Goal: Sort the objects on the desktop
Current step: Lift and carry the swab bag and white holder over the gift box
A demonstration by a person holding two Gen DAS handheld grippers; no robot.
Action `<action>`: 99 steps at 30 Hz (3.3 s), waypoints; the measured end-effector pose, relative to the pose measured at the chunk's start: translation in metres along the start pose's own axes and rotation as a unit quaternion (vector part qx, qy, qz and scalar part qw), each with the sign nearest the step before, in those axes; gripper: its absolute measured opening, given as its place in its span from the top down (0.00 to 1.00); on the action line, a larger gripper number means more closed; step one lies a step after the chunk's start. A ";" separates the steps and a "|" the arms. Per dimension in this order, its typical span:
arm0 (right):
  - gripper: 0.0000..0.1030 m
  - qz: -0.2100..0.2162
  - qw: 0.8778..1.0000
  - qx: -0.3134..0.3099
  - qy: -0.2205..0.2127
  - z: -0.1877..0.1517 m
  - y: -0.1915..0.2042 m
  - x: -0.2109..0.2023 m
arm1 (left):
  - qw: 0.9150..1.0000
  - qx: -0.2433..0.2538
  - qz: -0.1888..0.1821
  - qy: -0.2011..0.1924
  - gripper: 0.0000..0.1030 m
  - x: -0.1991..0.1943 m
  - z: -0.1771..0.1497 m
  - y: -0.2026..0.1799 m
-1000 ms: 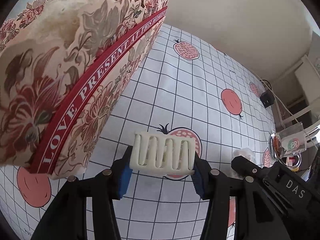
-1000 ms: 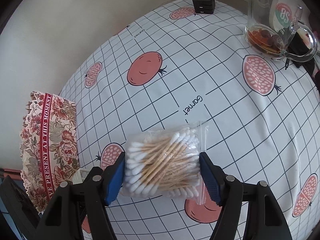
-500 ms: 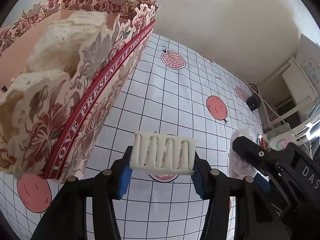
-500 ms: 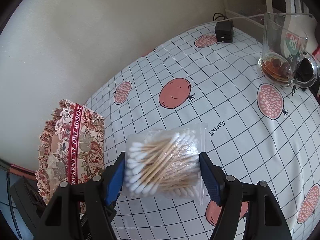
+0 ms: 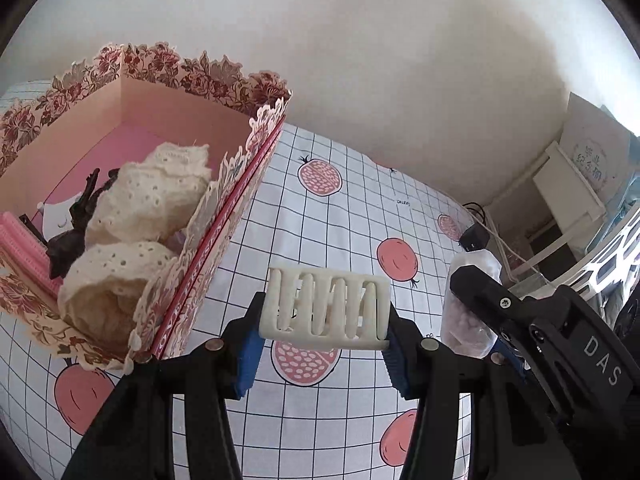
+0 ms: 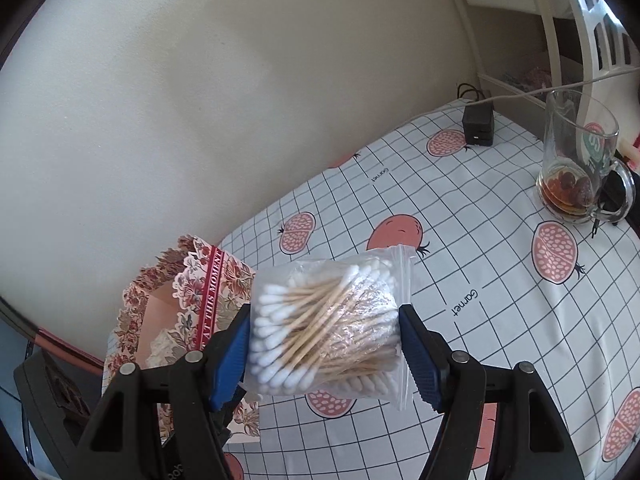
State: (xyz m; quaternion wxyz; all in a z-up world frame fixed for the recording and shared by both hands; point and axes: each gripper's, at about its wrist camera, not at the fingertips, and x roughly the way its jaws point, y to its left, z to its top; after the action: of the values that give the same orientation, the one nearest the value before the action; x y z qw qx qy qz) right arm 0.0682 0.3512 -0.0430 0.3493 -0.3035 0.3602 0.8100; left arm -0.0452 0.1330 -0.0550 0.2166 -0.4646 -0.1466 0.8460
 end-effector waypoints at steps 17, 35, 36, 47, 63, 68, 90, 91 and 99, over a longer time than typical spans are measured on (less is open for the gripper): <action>0.29 0.034 0.999 -0.018 -0.022 0.003 0.020 -0.030 | 0.999 0.002 -0.010 -0.037 0.48 -0.040 0.019 -0.012; 0.29 0.078 0.996 -0.039 -0.037 -0.005 0.049 -0.051 | 0.998 -0.008 -0.006 -0.069 0.48 -0.081 0.027 0.000; 0.29 0.083 0.995 -0.041 -0.039 -0.006 0.050 -0.053 | 0.997 -0.010 -0.006 -0.073 0.48 -0.083 0.028 0.002; 0.29 0.124 0.988 -0.074 -0.058 -0.020 0.078 -0.056 | 0.992 -0.049 0.000 -0.115 0.48 -0.110 0.039 0.039; 0.29 0.136 0.984 -0.112 0.000 -0.055 0.108 -0.008 | 0.979 -0.144 0.034 -0.138 0.48 -0.123 0.046 0.129; 0.29 0.147 0.981 -0.126 0.015 -0.070 0.123 0.004 | 0.975 -0.163 0.039 -0.147 0.48 -0.125 0.047 0.150; 0.28 0.150 0.977 -0.149 0.020 -0.095 0.148 0.030 | 0.974 -0.165 0.029 -0.152 0.48 -0.108 0.043 0.177; 0.28 0.149 0.978 -0.148 0.018 -0.095 0.148 0.029 | 0.974 -0.166 0.027 -0.152 0.48 -0.107 0.043 0.178; 0.24 0.127 0.981 -0.148 0.004 -0.096 0.149 0.029 | 0.975 -0.162 0.024 -0.152 0.47 -0.105 0.043 0.177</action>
State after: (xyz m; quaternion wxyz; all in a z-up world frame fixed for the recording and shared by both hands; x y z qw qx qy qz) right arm -0.0422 0.2111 -0.0632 0.1934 -0.3068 0.2729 0.8911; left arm -0.0729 -0.0753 -0.0357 0.0932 -0.3629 -0.3018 0.8766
